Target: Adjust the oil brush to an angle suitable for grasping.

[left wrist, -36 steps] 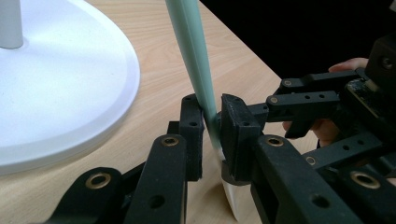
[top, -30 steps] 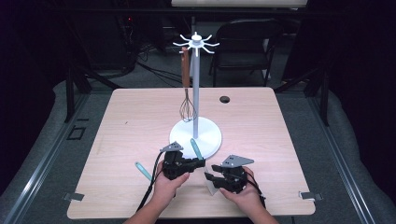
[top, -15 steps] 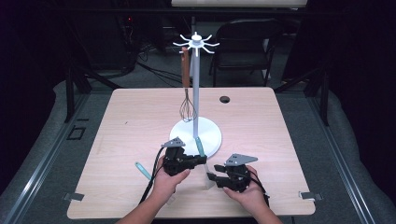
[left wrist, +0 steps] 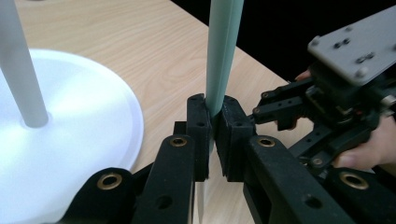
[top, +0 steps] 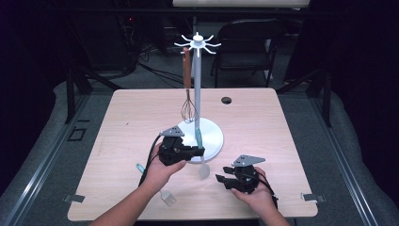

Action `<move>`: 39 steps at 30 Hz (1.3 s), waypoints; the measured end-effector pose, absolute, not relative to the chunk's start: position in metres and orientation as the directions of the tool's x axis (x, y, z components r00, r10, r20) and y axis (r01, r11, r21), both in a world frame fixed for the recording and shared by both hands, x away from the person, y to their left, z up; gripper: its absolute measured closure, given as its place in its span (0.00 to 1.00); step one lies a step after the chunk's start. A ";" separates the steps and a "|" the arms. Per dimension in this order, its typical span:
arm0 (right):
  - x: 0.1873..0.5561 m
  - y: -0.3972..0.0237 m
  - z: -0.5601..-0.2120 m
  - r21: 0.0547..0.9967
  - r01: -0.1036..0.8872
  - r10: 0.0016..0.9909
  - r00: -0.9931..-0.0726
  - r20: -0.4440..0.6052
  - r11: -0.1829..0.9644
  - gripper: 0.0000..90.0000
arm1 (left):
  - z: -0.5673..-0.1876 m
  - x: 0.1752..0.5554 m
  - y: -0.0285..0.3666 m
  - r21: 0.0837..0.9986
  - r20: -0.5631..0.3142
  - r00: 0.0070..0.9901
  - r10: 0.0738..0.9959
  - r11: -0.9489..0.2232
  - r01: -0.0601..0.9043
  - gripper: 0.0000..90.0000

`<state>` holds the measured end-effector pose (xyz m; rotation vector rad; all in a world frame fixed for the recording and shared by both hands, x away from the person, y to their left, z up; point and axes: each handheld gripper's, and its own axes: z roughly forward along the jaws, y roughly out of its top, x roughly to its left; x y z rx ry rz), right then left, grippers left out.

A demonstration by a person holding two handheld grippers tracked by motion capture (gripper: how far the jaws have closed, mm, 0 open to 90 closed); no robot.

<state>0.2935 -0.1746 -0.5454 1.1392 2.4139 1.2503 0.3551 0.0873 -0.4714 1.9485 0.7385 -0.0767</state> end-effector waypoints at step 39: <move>0.299 -0.179 -0.563 0.714 0.591 0.746 -0.650 0.146 0.375 0.58 | -0.303 0.408 0.104 0.797 -0.251 0.899 0.360 -0.450 0.403 0.94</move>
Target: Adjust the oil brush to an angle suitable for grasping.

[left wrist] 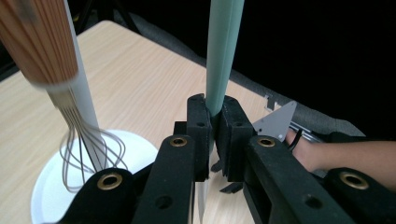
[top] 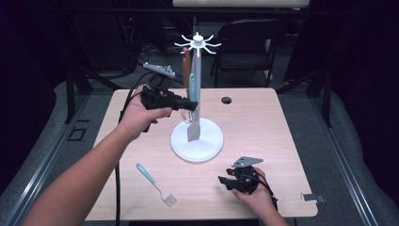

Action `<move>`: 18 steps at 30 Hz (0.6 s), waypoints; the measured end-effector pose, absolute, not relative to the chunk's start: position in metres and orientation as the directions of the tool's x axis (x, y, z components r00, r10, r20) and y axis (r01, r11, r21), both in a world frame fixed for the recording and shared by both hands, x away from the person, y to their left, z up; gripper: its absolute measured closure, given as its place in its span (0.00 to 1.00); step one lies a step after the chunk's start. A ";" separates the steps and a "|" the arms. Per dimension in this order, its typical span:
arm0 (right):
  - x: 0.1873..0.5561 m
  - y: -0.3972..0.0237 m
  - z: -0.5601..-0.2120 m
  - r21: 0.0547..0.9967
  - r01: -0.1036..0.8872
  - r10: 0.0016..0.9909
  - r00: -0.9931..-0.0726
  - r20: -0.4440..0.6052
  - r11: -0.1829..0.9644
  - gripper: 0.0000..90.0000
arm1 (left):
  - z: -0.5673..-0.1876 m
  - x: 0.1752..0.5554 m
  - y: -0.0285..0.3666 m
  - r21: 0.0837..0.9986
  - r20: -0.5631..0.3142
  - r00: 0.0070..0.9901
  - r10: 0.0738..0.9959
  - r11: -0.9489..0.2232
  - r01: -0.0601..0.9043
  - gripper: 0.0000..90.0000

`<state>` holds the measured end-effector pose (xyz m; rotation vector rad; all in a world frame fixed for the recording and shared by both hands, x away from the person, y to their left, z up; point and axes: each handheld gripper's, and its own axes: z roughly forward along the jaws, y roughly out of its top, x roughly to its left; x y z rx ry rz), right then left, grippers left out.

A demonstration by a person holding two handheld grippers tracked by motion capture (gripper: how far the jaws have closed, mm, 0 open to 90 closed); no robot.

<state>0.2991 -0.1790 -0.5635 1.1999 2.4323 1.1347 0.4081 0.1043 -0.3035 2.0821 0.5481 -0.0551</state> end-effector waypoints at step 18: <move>0.296 -0.173 -0.552 0.650 0.601 0.717 -0.686 0.121 0.466 0.68 | -0.274 0.435 0.089 0.789 -0.278 0.891 0.358 -0.445 0.425 0.94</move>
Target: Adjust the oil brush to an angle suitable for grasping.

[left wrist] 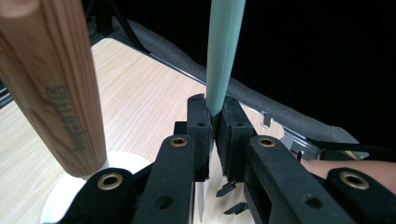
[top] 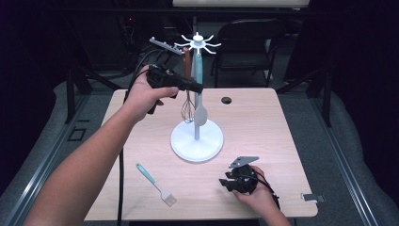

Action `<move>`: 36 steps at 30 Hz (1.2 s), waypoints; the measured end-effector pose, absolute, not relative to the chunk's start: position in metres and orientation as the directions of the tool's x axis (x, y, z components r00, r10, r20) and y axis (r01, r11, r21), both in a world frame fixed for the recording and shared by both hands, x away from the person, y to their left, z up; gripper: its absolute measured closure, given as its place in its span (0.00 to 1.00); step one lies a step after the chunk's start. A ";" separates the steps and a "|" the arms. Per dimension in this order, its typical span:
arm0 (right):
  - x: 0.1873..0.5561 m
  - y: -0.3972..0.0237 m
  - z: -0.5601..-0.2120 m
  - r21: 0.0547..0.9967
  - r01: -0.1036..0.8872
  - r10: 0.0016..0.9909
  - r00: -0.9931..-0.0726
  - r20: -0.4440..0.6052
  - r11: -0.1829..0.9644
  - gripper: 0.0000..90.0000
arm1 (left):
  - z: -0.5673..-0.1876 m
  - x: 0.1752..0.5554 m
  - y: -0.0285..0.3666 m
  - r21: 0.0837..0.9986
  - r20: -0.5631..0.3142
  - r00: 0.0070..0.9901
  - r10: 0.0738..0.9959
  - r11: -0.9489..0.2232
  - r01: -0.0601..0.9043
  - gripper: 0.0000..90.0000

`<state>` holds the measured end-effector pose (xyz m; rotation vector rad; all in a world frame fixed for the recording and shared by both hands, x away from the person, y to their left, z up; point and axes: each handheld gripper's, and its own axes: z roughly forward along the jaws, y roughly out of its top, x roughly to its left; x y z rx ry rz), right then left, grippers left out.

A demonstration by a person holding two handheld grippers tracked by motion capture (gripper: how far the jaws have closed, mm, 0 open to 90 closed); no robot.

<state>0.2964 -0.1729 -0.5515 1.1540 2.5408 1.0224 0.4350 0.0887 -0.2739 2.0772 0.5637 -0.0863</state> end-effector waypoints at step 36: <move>0.303 -0.162 -0.547 0.653 0.613 0.706 -0.689 0.166 0.445 0.55 | -0.313 0.404 0.115 0.816 -0.144 0.855 0.498 -0.429 0.387 0.52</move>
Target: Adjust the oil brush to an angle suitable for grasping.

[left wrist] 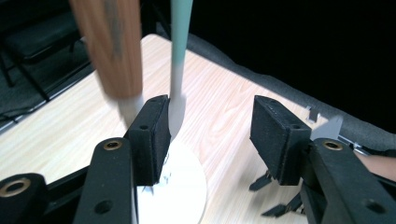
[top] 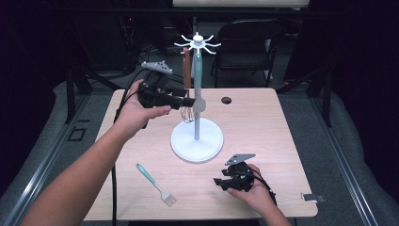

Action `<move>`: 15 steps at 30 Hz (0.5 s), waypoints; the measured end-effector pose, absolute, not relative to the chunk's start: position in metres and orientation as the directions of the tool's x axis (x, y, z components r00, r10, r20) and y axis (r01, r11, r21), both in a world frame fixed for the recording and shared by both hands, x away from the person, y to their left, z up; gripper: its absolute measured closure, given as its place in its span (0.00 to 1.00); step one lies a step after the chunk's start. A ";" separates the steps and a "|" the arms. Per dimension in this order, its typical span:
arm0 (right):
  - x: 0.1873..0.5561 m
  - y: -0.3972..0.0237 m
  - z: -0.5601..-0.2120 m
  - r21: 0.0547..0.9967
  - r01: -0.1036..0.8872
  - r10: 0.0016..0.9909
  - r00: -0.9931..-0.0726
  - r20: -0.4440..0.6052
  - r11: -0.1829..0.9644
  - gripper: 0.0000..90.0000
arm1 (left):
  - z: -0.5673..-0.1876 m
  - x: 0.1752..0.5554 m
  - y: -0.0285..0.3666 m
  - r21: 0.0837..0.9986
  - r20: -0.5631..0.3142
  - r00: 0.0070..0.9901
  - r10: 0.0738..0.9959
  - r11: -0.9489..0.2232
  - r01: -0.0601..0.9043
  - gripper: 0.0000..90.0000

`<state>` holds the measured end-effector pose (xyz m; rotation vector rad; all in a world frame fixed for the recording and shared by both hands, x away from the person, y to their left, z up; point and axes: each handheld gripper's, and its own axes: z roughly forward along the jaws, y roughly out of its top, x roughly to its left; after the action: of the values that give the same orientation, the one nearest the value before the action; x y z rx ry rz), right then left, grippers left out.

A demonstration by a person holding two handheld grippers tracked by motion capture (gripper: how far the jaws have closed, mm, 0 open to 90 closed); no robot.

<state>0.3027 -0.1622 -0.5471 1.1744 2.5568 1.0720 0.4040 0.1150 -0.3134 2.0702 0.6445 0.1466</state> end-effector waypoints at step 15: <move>0.313 -0.172 -0.533 0.641 0.609 0.695 -0.702 0.159 0.468 0.66 | -0.404 0.390 0.166 0.779 -0.197 0.776 0.599 -0.385 0.495 0.56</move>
<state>0.3129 -0.1722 -0.5334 1.1529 2.5837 1.0503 0.3895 0.1663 -0.4041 2.0564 0.8159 0.1443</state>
